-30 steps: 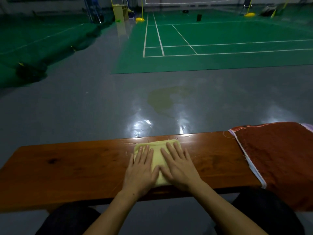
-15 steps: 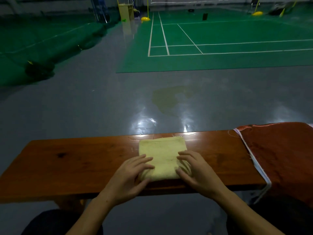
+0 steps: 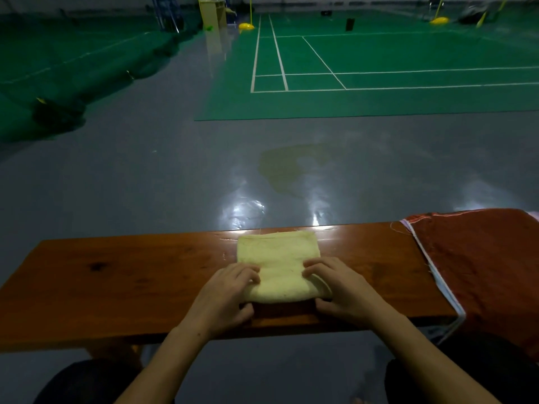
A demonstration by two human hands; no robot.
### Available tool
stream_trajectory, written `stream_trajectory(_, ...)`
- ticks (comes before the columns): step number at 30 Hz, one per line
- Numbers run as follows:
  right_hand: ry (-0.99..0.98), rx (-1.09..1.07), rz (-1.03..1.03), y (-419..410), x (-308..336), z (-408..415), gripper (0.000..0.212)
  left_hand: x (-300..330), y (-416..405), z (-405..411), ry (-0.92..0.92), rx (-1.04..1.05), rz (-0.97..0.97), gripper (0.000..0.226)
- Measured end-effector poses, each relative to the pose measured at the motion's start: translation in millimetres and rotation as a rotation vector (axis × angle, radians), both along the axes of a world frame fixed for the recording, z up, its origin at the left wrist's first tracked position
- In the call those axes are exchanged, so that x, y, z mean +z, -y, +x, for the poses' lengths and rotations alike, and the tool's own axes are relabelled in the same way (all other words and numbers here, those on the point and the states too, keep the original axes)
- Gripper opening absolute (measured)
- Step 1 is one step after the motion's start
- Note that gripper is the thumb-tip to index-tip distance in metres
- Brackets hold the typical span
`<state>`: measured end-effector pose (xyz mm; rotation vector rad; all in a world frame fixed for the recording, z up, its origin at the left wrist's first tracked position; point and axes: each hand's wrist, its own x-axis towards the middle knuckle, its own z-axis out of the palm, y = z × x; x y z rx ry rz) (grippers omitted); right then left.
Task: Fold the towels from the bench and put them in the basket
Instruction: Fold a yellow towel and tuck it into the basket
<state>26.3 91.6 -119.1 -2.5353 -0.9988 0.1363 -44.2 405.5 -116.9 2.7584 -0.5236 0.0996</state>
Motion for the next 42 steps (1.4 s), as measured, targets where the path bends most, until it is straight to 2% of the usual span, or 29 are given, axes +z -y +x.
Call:
stream_trajectory(7, -0.148, -0.097, 0.152, 7, 1, 14, 0.044, 9, -7, 2, -0.041, 0.105, -0.270, 0.027)
stream_trajectory(10, -0.162, -0.131, 0.201, 7, 3, 15, 0.031, 12, -7, 3, -0.059, 0.149, -0.331, 0.026)
stream_trajectory(18, -0.215, -0.214, 0.272, 2, 9, 7, 0.027, 20, -6, 5, -0.020, 0.217, -0.478, 0.011)
stream_trajectory(21, -0.227, -0.249, 0.307, 0, 10, 4, 0.028, 22, -5, 5, -0.043, 0.248, -0.501, 0.015)
stream_trajectory(26, -0.247, -0.348, 0.310, -4, 7, 3, 0.039, 19, -4, 7, -0.078, 0.298, -0.566, 0.010)
stream_trajectory(29, -0.259, -0.428, 0.321, -9, 7, 5, 0.028, 17, -3, 9, -0.093, 0.404, -0.628, 0.029)
stream_trajectory(32, -0.252, -0.506, 0.298, -15, 1, 7, 0.022, 13, -3, 11, -0.139, 0.468, -0.518, 0.044)
stream_trajectory(37, -0.190, -0.623, 0.147, -20, 0, 7, 0.045, 13, -3, 11, -0.057, 0.580, -0.138, 0.036)
stream_trajectory(40, -0.077, -0.641, 0.063, -23, 4, 1, 0.045, 16, 3, 10, 0.211, 0.584, 0.000, 0.029)
stream_trajectory(42, 0.043, -0.671, 0.027, -30, 6, -8, 0.041, 15, 19, 6, 0.388, 0.445, 0.097, 0.032)
